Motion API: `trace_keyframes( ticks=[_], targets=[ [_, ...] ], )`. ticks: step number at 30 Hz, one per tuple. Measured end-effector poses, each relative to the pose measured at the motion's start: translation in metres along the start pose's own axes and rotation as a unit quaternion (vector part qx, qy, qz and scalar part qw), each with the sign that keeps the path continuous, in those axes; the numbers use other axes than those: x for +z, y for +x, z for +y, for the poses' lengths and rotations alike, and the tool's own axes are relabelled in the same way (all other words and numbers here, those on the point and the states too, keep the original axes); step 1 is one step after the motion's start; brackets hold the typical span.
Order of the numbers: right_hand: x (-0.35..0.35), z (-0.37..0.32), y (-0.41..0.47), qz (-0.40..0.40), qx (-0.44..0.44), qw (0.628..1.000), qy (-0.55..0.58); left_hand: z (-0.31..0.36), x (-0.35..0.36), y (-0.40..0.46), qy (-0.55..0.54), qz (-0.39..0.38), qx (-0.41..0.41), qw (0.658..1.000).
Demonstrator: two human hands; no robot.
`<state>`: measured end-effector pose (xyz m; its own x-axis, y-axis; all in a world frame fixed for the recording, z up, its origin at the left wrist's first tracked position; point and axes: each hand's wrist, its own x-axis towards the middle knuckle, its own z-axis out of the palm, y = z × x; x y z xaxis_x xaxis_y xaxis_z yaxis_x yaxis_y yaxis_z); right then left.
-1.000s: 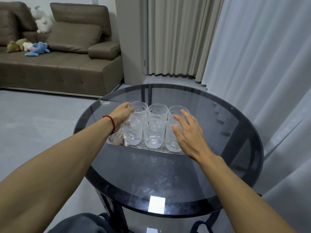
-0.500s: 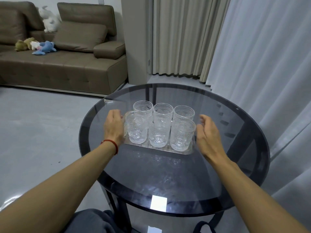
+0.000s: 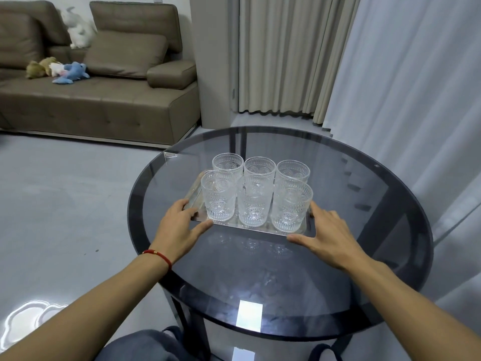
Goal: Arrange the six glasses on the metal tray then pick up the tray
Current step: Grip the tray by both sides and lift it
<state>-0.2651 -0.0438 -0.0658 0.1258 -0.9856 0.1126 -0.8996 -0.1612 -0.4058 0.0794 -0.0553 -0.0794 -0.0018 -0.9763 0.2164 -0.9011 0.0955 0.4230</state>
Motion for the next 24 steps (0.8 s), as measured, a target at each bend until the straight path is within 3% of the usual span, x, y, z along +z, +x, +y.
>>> trace_keyframes(
  ticks=[24],
  targets=[
    [0.053,-0.022,0.222,0.114,0.086,0.990,-0.018,-0.045,0.028,0.221,0.008,0.028,-0.068,0.997]
  ],
)
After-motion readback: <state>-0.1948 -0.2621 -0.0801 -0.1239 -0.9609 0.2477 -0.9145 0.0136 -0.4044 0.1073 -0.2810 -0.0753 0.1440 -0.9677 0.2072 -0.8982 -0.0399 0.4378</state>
